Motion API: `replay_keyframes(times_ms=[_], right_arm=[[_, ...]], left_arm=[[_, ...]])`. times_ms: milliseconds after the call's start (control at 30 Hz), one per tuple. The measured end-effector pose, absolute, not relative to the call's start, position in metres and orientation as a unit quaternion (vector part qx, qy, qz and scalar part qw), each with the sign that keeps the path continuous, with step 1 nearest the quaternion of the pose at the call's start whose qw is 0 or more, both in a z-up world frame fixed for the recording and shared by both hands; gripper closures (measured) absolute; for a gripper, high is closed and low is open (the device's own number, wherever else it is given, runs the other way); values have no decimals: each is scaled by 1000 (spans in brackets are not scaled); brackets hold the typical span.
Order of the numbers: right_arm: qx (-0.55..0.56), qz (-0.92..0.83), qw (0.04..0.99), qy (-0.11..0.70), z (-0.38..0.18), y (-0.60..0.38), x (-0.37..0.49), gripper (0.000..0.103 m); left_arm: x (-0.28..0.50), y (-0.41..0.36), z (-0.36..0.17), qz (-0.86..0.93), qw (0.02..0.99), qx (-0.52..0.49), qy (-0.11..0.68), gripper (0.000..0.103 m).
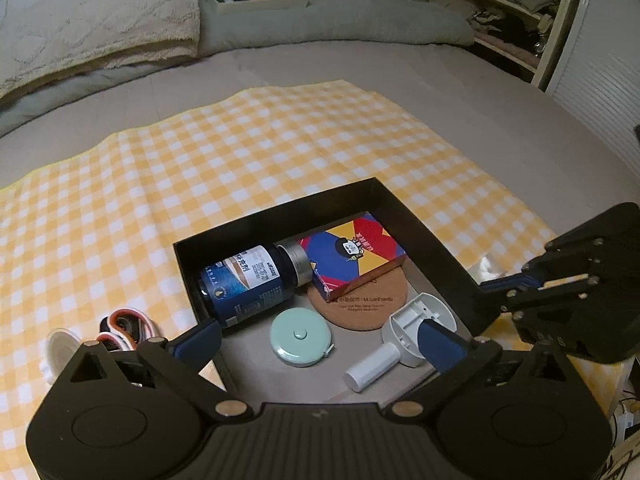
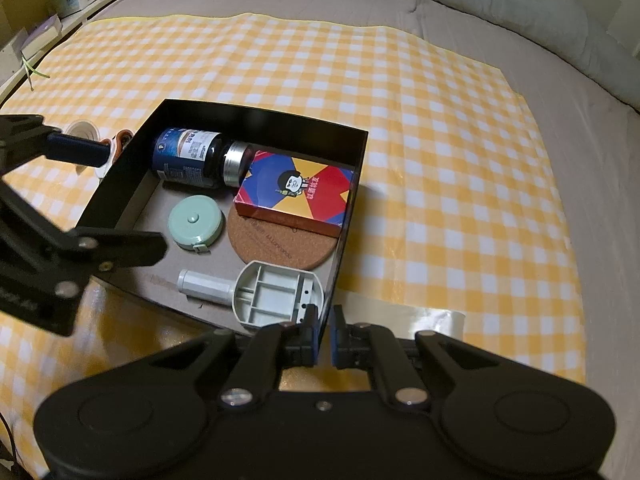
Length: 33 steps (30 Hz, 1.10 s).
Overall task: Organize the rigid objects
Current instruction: 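Withdraw the left gripper and move it toward the white suction-cup holder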
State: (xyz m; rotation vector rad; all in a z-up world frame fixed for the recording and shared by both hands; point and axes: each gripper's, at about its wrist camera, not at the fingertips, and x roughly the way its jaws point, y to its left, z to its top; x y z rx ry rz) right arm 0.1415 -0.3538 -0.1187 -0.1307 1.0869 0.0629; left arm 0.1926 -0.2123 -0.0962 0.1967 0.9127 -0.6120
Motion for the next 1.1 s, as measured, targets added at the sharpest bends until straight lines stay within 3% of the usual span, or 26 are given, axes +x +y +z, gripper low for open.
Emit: replay_keyframes(times_ms=[600,1100], right_arm=[[-75,33,854,513,-118,-351,140,97],[-80,33,853,515,-120,-350,142,96]], left_arm=[[185,-135,-41,-227,898,55,372,0],[235,-28,-64,-77,910,-45,406,0]])
